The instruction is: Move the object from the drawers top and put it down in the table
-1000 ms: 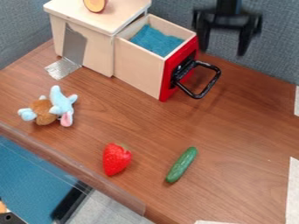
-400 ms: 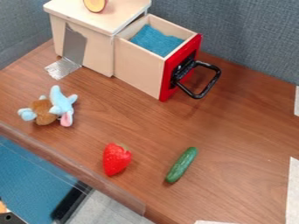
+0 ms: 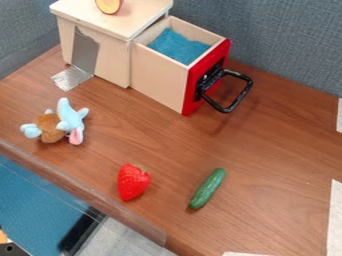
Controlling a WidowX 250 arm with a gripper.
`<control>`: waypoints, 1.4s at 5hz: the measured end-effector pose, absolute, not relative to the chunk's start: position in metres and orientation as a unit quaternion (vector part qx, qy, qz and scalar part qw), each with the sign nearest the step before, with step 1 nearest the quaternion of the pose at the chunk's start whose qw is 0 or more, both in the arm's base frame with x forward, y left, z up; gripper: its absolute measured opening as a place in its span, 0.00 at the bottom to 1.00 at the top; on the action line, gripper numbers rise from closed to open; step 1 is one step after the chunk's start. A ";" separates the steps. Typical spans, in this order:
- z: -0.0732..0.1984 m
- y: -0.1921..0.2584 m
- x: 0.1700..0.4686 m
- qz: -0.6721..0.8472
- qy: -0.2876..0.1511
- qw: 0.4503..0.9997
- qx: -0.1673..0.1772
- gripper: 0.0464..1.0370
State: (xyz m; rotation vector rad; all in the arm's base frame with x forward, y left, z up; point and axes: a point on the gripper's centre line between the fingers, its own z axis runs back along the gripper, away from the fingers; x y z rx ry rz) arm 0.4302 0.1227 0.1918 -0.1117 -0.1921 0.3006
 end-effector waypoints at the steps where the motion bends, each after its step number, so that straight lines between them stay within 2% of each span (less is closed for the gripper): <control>1: 0.179 0.136 0.422 0.154 -0.089 0.983 -0.040 0.96; 3: 0.173 0.165 0.418 0.197 -0.083 0.977 -0.020 0.96; 5: 0.151 0.185 0.430 0.217 -0.052 0.975 -0.004 0.96; 7: 0.121 0.191 0.429 0.227 -0.019 0.974 0.006 0.96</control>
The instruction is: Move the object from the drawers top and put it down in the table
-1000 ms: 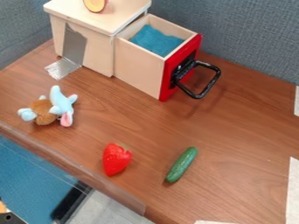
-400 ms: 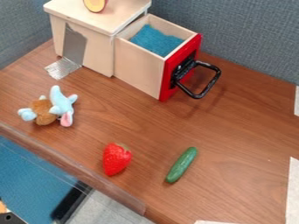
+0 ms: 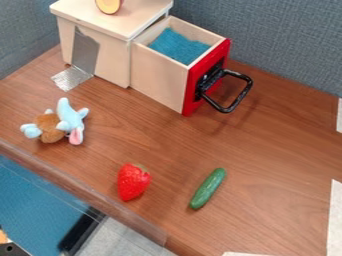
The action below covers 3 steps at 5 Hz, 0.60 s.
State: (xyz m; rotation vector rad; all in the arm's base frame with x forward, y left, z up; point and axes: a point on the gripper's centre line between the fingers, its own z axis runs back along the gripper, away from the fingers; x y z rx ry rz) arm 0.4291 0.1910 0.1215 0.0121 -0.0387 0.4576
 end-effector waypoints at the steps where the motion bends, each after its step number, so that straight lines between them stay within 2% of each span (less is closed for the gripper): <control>1: 0.107 0.189 0.426 0.233 -0.008 0.973 0.002 0.96; 2: 0.107 0.188 0.424 0.233 -0.013 0.972 0.000 0.92; 3: 0.110 0.184 0.421 0.230 -0.025 0.973 -0.006 0.72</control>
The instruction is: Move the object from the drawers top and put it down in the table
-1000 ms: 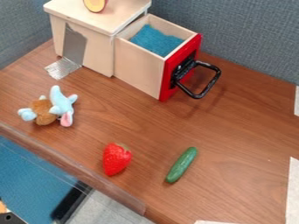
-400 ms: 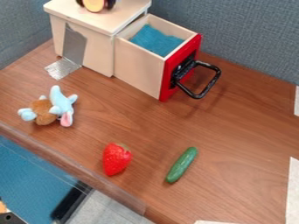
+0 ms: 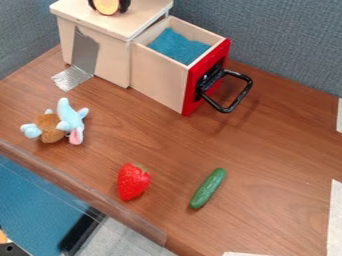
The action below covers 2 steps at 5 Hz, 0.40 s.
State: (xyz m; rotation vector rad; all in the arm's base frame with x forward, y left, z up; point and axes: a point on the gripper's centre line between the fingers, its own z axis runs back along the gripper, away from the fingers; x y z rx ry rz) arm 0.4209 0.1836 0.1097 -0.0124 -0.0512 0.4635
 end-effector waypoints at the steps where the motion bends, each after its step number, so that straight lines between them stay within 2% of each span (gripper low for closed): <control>1: 0.127 0.169 0.419 0.226 -0.057 0.972 -0.016 0.72; 2: 0.158 0.127 0.417 0.189 -0.096 0.977 -0.037 0.72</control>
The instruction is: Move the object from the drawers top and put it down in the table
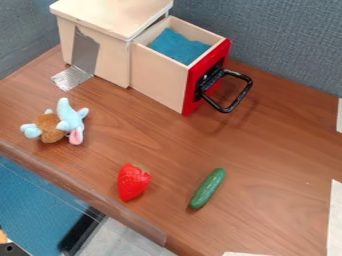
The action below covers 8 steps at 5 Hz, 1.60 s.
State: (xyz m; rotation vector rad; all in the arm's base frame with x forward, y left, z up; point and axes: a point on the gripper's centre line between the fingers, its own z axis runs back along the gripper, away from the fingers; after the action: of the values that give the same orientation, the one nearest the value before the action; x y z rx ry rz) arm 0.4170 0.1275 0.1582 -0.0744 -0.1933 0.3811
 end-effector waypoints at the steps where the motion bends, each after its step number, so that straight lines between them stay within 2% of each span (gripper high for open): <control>1: 0.160 0.076 0.413 0.122 -0.105 0.984 -0.079 0.72; 3: 0.129 -0.021 0.390 -0.012 -0.062 0.994 -0.093 0.72; 4: 0.106 -0.068 0.376 -0.080 -0.047 0.993 -0.077 0.72; 5: 0.095 -0.121 0.370 -0.112 -0.062 0.989 -0.070 0.72; 6: 0.046 -0.158 0.370 -0.114 -0.053 0.990 -0.064 0.72; 8: 0.007 -0.167 0.371 -0.082 -0.098 0.990 -0.065 0.72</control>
State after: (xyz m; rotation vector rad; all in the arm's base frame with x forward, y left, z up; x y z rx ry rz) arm 0.3708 -0.1669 0.0066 -0.1299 -0.1970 -0.1649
